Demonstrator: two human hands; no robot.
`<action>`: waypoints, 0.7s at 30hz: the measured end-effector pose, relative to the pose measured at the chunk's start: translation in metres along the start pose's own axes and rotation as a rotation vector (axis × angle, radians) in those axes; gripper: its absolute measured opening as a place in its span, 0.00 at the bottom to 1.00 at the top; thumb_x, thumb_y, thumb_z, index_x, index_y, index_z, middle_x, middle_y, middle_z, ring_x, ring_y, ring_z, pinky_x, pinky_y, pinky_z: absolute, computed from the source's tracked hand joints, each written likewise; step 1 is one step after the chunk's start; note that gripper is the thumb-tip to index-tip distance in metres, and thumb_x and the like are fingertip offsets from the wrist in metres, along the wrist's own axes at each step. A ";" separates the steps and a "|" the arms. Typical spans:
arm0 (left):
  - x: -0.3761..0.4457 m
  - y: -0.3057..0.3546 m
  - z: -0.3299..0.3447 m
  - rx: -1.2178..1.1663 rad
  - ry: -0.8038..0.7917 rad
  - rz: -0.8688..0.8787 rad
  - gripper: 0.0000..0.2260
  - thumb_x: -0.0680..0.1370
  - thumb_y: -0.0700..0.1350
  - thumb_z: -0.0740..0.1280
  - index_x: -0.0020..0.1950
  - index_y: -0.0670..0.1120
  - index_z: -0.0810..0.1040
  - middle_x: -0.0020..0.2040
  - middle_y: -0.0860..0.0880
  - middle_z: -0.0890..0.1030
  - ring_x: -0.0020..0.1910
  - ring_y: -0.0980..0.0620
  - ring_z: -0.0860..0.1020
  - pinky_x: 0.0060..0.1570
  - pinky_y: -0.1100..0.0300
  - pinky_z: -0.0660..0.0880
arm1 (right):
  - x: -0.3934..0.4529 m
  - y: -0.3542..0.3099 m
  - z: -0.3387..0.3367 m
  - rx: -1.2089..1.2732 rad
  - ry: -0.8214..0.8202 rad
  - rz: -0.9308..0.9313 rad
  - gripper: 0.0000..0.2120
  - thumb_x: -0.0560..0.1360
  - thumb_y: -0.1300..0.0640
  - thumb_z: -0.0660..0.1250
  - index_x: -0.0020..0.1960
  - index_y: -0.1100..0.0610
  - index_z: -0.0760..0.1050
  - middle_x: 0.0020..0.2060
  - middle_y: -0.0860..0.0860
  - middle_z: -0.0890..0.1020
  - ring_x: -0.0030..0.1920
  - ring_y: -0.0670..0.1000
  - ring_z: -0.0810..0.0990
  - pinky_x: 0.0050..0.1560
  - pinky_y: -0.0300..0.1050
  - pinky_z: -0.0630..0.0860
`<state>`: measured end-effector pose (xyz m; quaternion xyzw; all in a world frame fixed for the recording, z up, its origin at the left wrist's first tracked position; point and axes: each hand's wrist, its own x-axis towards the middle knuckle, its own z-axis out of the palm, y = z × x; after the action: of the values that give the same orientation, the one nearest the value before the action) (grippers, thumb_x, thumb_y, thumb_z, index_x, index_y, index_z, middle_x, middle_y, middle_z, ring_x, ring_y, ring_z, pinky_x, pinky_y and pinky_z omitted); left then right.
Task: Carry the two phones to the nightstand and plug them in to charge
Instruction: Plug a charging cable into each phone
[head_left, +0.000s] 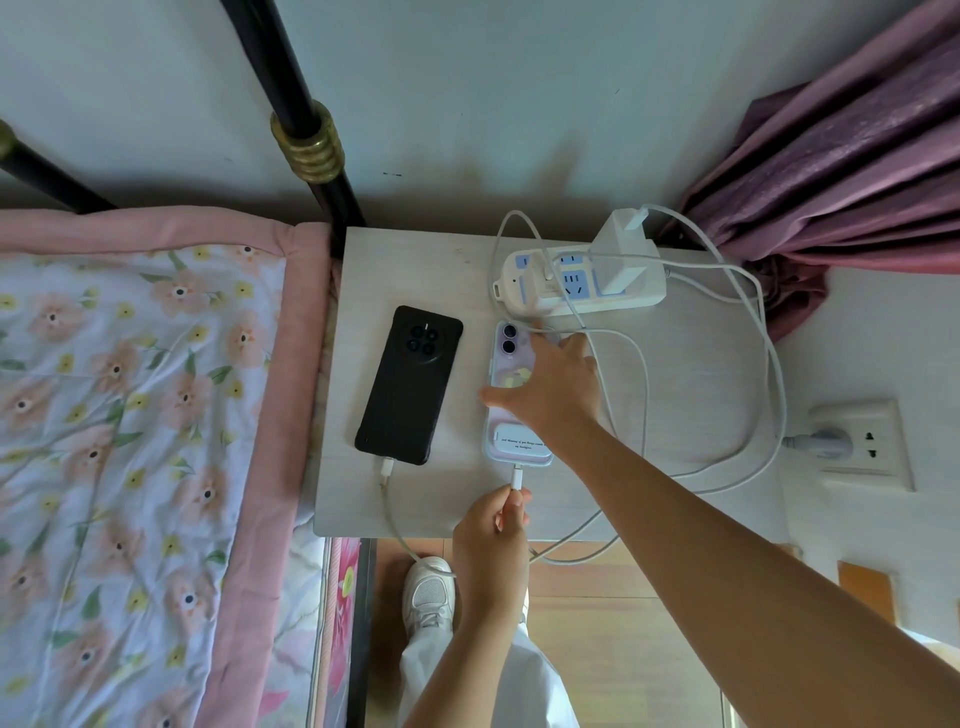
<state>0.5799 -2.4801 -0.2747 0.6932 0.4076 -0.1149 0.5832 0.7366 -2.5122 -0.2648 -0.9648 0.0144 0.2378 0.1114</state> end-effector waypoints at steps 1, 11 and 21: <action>0.000 0.000 0.000 -0.002 -0.001 0.000 0.15 0.78 0.44 0.61 0.37 0.60 0.77 0.37 0.58 0.82 0.42 0.64 0.78 0.45 0.56 0.77 | 0.000 0.000 0.000 -0.001 0.004 -0.001 0.41 0.62 0.32 0.71 0.68 0.50 0.63 0.62 0.57 0.67 0.60 0.58 0.72 0.48 0.46 0.76; -0.002 -0.005 0.000 -0.005 0.005 0.004 0.14 0.78 0.44 0.62 0.38 0.62 0.78 0.39 0.57 0.83 0.41 0.57 0.80 0.48 0.52 0.79 | 0.000 0.001 0.001 0.006 -0.003 -0.003 0.40 0.63 0.33 0.72 0.68 0.49 0.63 0.64 0.57 0.66 0.62 0.58 0.70 0.46 0.44 0.74; -0.008 -0.006 0.002 0.003 0.040 0.007 0.10 0.78 0.44 0.61 0.45 0.51 0.83 0.39 0.55 0.82 0.42 0.55 0.80 0.47 0.51 0.79 | 0.001 0.000 0.001 -0.001 0.000 0.002 0.42 0.63 0.33 0.72 0.69 0.50 0.62 0.64 0.58 0.67 0.62 0.59 0.71 0.48 0.46 0.75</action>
<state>0.5710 -2.4857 -0.2749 0.6976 0.4166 -0.0997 0.5744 0.7371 -2.5120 -0.2657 -0.9648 0.0152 0.2379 0.1107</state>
